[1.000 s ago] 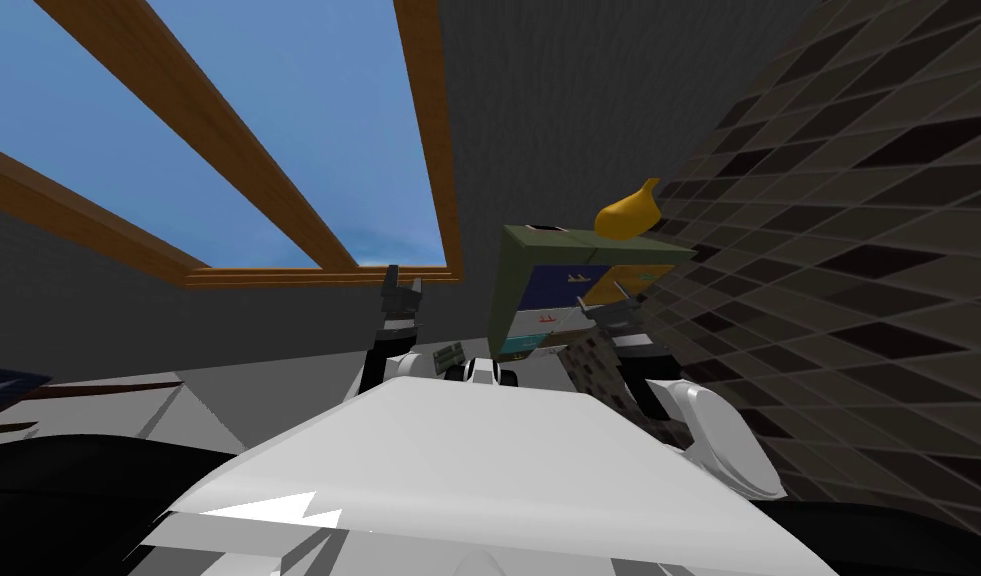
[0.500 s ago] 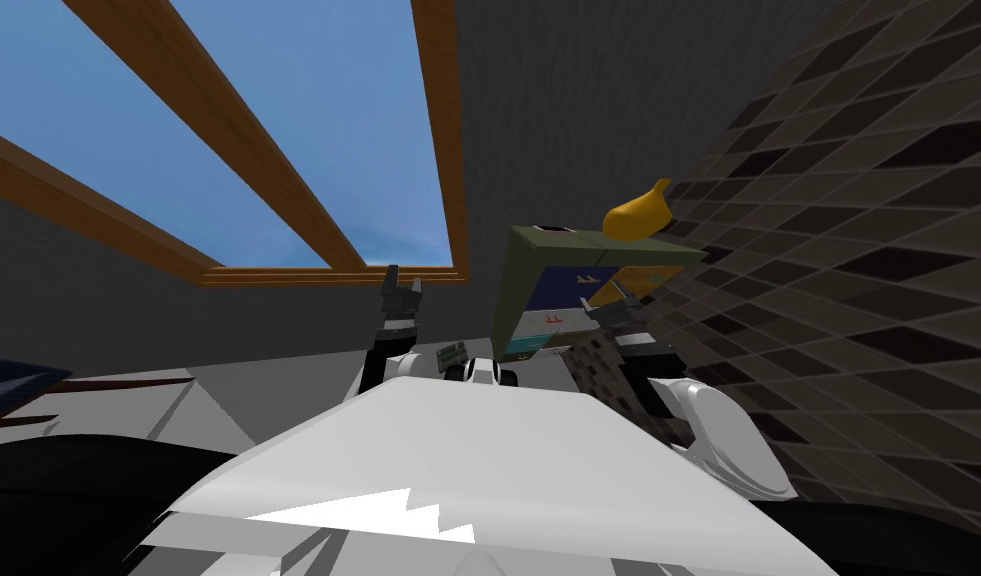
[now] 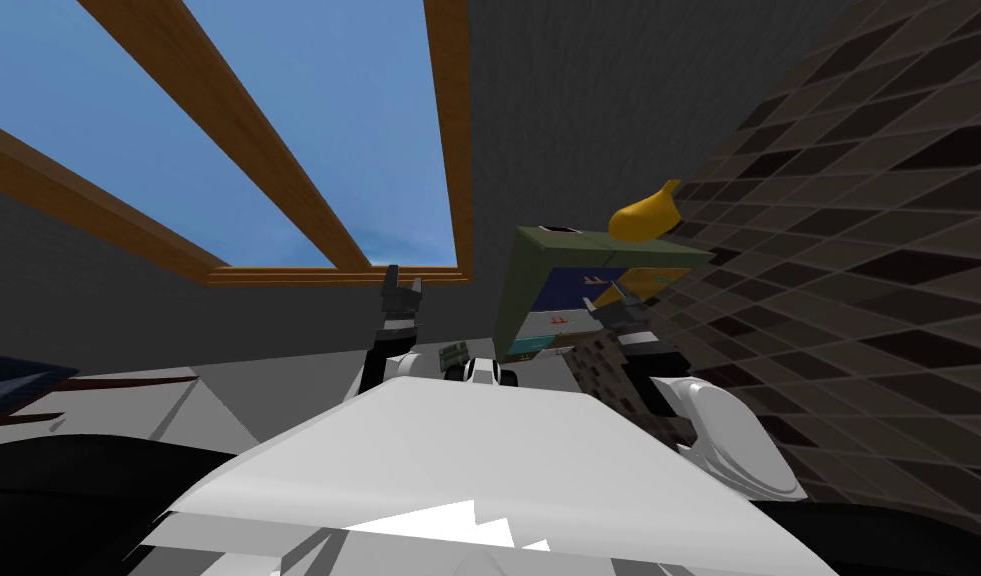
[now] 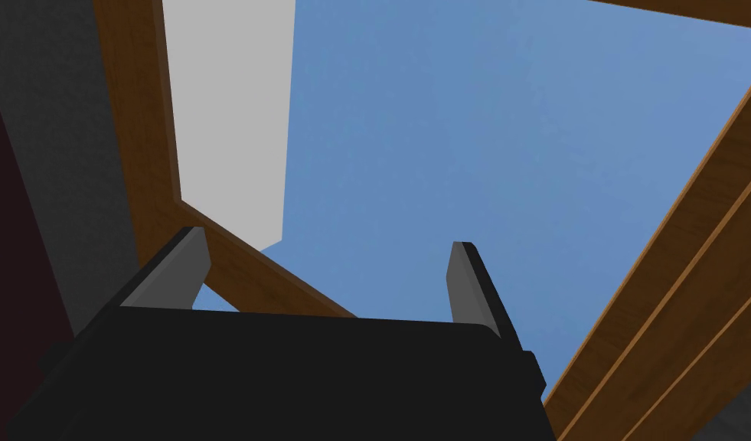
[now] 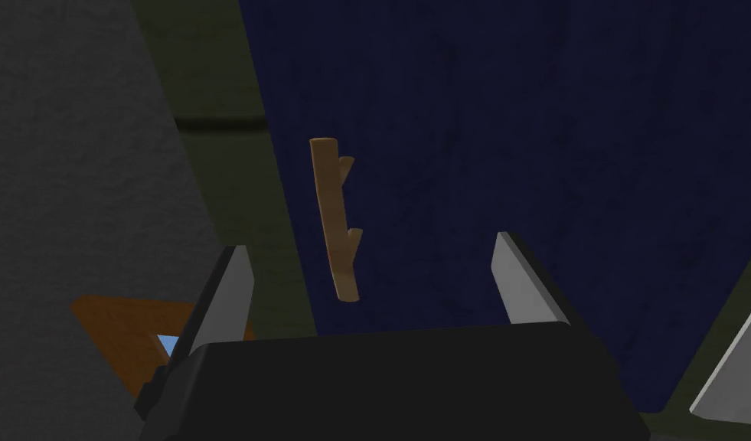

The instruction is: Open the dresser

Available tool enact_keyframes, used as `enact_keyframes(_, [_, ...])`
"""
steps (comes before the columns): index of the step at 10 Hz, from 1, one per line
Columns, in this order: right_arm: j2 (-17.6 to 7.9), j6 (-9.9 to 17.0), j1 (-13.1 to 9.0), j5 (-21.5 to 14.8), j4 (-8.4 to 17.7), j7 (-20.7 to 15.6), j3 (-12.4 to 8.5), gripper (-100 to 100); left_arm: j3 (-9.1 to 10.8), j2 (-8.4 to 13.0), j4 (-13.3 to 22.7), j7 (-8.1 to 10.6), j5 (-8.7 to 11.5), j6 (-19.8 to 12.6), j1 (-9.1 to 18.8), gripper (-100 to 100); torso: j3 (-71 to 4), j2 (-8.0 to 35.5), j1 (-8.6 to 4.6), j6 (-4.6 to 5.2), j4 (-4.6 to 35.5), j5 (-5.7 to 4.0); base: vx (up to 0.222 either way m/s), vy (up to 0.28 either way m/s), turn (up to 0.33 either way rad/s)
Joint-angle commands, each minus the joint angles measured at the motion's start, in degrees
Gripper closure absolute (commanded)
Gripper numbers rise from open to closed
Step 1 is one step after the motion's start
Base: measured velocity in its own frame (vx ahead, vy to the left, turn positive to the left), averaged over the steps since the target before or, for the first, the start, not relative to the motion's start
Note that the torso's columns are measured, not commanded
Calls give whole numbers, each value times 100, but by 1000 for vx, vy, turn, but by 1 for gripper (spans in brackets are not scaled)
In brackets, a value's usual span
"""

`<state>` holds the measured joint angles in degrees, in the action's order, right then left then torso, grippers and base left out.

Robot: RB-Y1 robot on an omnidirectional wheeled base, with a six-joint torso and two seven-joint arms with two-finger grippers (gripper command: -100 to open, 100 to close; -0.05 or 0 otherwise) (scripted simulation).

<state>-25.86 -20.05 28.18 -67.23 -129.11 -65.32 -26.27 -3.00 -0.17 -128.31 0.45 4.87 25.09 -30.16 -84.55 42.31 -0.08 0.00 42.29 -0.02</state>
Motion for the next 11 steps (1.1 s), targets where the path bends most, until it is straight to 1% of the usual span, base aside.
enact_keyframes(1, [-224, 29, 85, 69, -85, 237, -175, -100, 0, 0, 0, 0, 0, 0, -1, 0, -10, -18, 2, 0, -4, 0, 132, 28, -38])
enact_keyframes(2, [-185, 38, 55, 42, -59, 180, -120, -100, 0, 0, 0, 0, 0, 0, -2, 0, -21, -34, 9, -1, -10, 2, 63, 13, -10])
enact_keyframes(3, [-25, 3, 9, 8, -9, 26, -19, 100, 0, 0, 0, 0, 0, 0, -1, 0, -6, -6, 7, -2, -4, 2, -54, -12, 30])
enact_keyframes(4, [-105, 14, 35, 38, -34, 126, -91, 100, 0, 0, 0, 0, 0, 0, 1, 0, 20, 35, 0, 0, 9, -1, -21, -24, -10])
enact_keyframes(5, [-143, 5, 49, 76, -113, 156, -150, 100, 0, 0, 0, 0, 0, 0, 1, 0, 18, 6, -3, -9, -27, -29, -98, -22, -74])
enact_keyframes(8, [-207, -51, 134, 122, -193, 237, -180, 100, 0, 0, 0, 0, 0, -1, 2, 0, 5, -1, -28, 4, -15, -25, -195, -54, -55])
enact_keyframes(9, [-203, -28, 94, 111, -194, 213, -181, 100, 0, 0, 1, 0, 0, -1, 2, 0, -4, -14, -11, 3, -16, -18, -91, -2, -18])
enact_keyframes(10, [-218, -70, 152, 124, -218, 241, -169, 100, 0, 0, 0, 0, 0, 0, 1, 0, -28, -48, 6, -3, -16, -3, -140, -40, -62])
enact_keyframes(11, [-223, -89, 175, 132, -227, 250, -165, 100, 0, 0, 0, 0, 0, 0, 1, 0, -18, -27, -5, 1, -18, -8, -197, -52, -67])
